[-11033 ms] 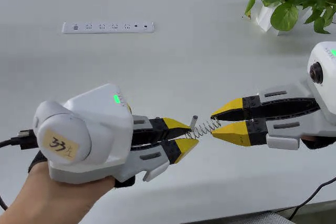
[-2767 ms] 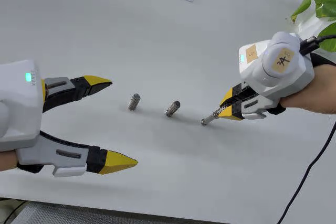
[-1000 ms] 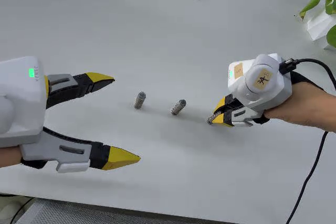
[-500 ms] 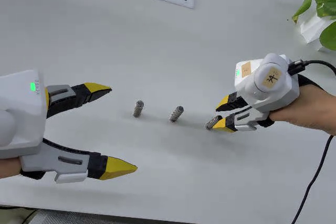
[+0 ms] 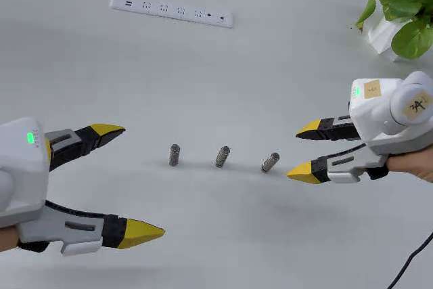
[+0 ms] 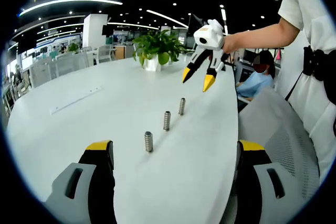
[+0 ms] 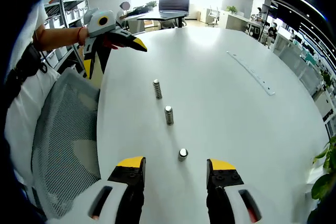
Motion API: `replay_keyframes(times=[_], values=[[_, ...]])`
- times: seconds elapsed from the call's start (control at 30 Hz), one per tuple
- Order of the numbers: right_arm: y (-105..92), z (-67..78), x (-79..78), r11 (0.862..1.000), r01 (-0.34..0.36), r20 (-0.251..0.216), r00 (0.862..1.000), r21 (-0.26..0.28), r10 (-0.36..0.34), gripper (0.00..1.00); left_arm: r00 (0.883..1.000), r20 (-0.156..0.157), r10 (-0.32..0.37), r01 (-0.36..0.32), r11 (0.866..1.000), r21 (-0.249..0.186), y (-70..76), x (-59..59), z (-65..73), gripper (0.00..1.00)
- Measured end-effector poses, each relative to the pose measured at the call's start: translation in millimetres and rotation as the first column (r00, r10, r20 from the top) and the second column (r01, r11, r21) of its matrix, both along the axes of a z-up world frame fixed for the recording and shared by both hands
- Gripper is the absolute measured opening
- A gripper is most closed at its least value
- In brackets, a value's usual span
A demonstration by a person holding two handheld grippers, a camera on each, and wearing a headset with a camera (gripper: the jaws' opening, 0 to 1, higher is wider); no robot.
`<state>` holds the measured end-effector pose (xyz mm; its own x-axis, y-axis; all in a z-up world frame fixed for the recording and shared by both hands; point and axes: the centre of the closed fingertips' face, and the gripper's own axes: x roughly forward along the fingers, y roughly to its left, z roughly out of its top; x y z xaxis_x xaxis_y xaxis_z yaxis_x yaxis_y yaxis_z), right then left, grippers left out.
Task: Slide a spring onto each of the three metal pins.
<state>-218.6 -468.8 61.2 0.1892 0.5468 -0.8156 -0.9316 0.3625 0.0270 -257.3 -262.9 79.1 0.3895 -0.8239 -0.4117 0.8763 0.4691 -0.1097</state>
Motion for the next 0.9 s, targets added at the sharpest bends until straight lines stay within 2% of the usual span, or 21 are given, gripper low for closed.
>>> replay_keyframes(times=[0.17, 0.27, 0.4, 0.57, 0.67, 0.9], values=[[-14.9, 4.1, -14.8, 0.996, 0.072, 0.014, 0.997, 0.056, -0.073, 0.48, 1.0, 0.005, 0.001, -0.001, 1.0, 0.022, 2.1, -1.6, 1.2, 0.99], [-20.2, 6.2, -23.0, 0.988, 0.114, 0.01, 0.993, 0.104, -0.115, 0.53, 1.0, -0.003, 0.006, -0.006, 1.0, 0.019, 2.6, -2.4, 0.9, 0.99], [-28.8, 7.1, -30.7, 0.974, 0.161, 0.027, 0.986, 0.158, -0.167, 0.61, 1.0, -0.003, 0.01, -0.01, 0.999, 0.036, 4.3, -3.4, -0.8, 0.99], [-37.4, 1.1, -41.1, 0.958, 0.203, 0.025, 0.977, 0.203, -0.213, 0.69, 1.0, -0.003, 0.015, -0.015, 0.999, 0.042, 5.0, -5.8, -1.6, 0.99], [-38.0, -1.3, -45.5, 0.944, 0.228, 0.028, 0.97, 0.24, -0.242, 0.77, 1.0, -0.011, 0.021, -0.02, 0.999, 0.048, 5.9, -8.3, -5.2, 0.99], [-38.6, -9.5, -58.9, 0.928, 0.25, 0.023, 0.964, 0.275, -0.266, 0.89, 0.999, -0.03, 0.038, -0.036, 0.998, 0.058, 8.6, -12.7, -14.5, 0.99]])
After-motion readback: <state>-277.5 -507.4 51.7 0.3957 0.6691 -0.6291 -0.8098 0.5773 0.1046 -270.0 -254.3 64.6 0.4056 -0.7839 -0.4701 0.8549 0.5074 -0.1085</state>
